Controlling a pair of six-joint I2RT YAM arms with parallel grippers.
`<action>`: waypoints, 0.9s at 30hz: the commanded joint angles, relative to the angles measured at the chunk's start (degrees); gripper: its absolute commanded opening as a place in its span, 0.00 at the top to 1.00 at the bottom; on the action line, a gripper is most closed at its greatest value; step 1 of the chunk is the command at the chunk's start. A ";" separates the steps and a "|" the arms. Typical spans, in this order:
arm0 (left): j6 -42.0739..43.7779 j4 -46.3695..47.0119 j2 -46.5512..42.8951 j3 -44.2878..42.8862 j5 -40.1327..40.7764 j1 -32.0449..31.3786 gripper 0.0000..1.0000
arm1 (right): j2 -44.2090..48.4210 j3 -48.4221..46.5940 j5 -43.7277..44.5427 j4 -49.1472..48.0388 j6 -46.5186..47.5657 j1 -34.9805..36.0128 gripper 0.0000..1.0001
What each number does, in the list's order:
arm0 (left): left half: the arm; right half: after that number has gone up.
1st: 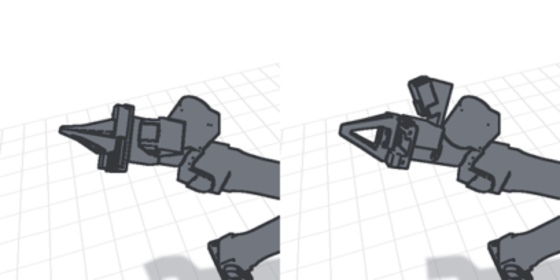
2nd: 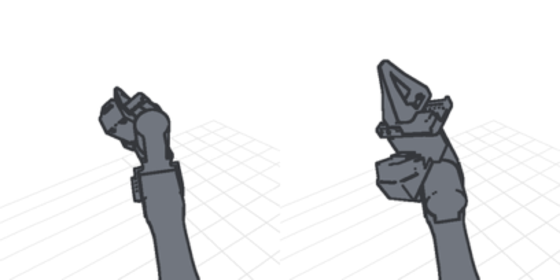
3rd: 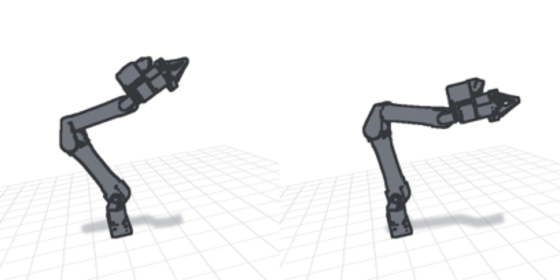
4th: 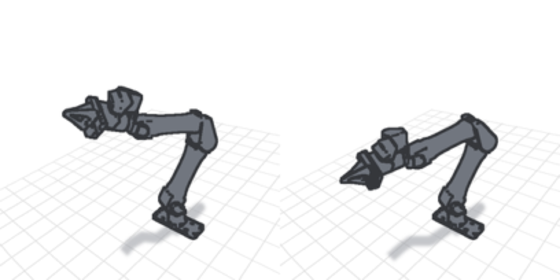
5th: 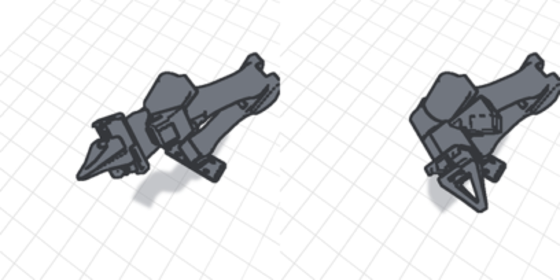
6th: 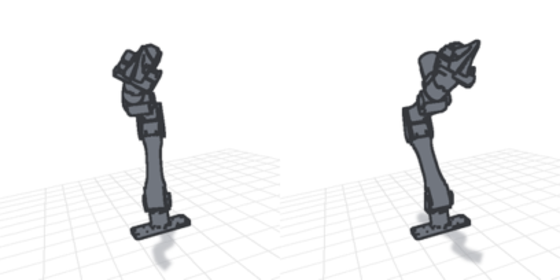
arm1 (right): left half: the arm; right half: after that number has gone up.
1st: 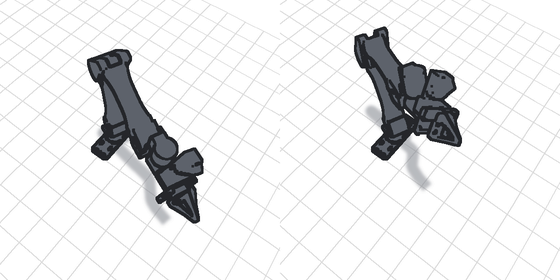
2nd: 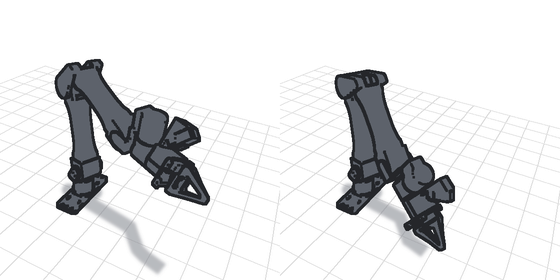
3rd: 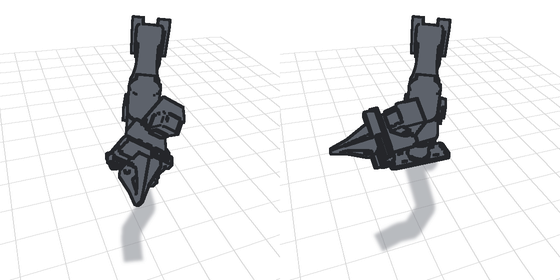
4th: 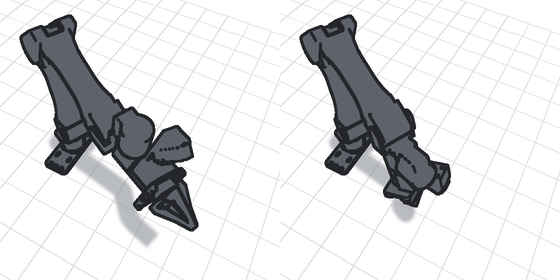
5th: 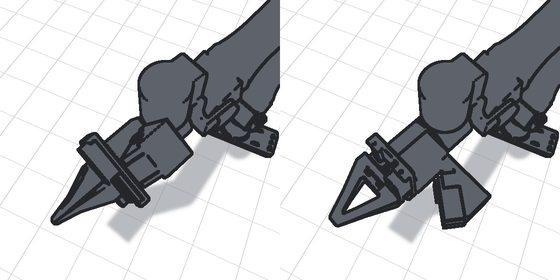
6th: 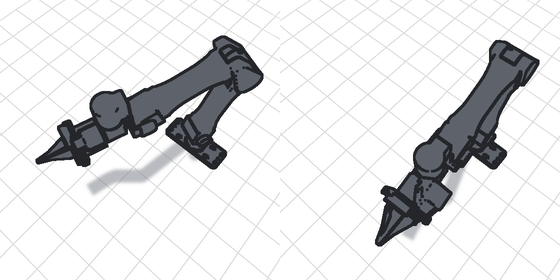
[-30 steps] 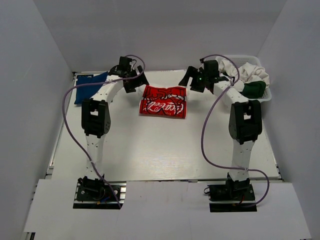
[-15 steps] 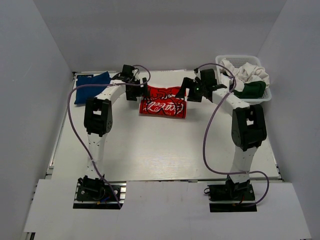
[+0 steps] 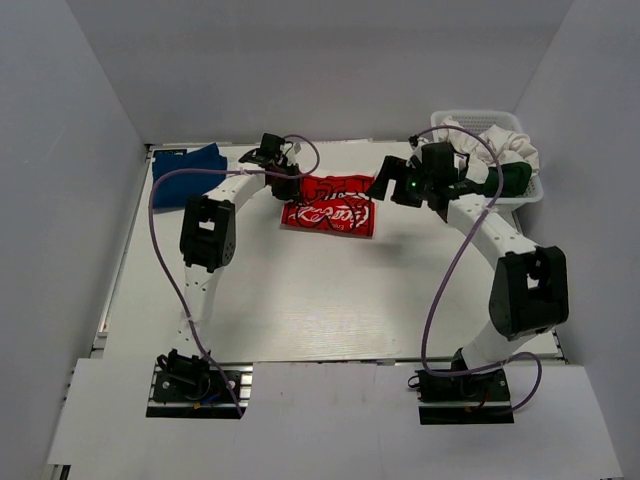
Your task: Fold and stack the t-shirts
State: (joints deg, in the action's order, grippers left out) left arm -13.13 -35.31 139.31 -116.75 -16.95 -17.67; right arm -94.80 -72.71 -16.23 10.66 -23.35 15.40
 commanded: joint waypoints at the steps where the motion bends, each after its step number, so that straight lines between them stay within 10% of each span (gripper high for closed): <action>1: 1.79 -3.72 -0.42 1.16 1.83 -0.52 0.83 | 7.06 1.95 3.39 0.33 1.73 -0.45 0.10; 3: 3.36 -0.92 -2.80 3.53 3.14 -0.52 1.00 | 9.01 5.20 4.97 0.16 1.91 -0.46 0.10; 27: 38.43 -3.27 -24.78 7.15 17.92 5.27 1.00 | 22.91 14.61 23.79 1.47 6.04 -0.54 0.10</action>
State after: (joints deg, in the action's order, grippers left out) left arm 19.14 -38.06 119.63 -107.39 -0.78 -14.44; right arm -73.43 -58.41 5.50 12.36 -18.61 15.07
